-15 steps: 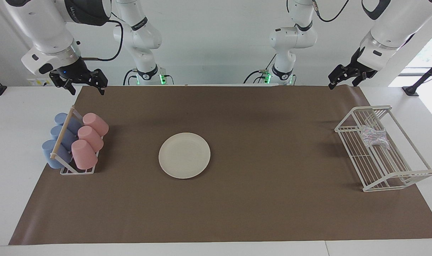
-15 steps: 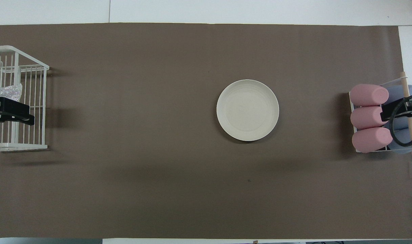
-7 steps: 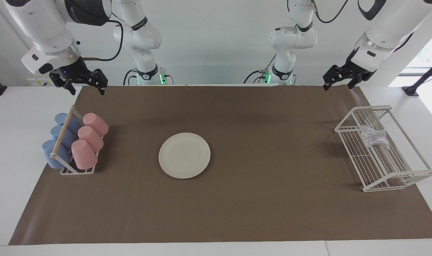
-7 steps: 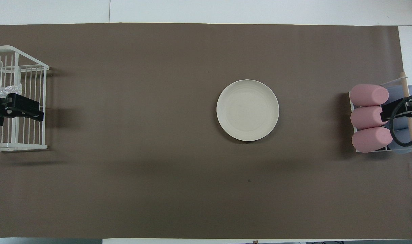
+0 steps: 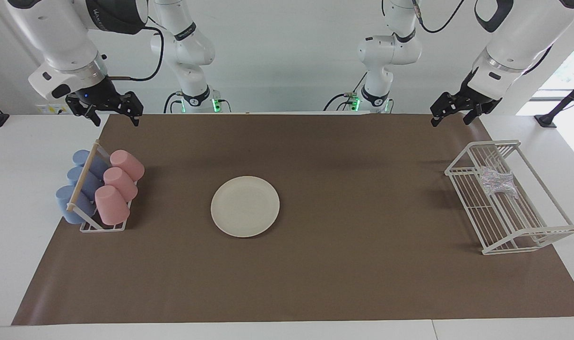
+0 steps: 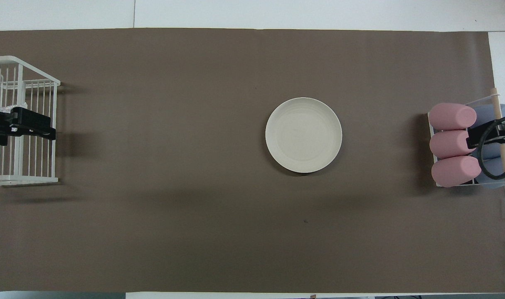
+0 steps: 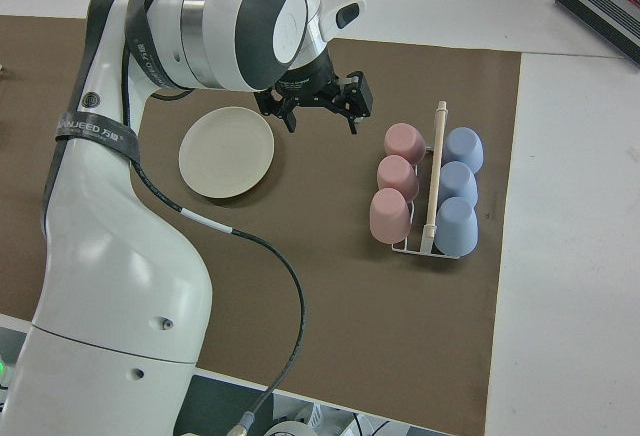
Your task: Wipe plate with sponge
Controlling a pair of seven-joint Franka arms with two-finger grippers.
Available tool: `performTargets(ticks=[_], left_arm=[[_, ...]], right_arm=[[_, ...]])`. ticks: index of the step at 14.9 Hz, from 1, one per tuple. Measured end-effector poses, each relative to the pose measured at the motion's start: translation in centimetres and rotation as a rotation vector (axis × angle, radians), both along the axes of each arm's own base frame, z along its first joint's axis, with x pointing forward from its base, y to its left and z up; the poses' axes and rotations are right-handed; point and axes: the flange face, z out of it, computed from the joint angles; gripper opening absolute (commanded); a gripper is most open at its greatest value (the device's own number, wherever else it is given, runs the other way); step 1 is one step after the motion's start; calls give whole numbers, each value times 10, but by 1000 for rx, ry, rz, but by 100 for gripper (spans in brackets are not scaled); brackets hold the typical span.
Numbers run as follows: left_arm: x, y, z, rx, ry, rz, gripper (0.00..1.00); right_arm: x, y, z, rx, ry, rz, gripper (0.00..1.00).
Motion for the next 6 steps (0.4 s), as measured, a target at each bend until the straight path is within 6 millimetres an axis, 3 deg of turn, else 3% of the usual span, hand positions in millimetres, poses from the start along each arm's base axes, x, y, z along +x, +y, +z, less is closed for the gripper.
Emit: performTargets(ticks=[6], left_arm=[[3,0,-9,1,13,0,100]], right_arm=[[0,0,0,0,0,0,100]])
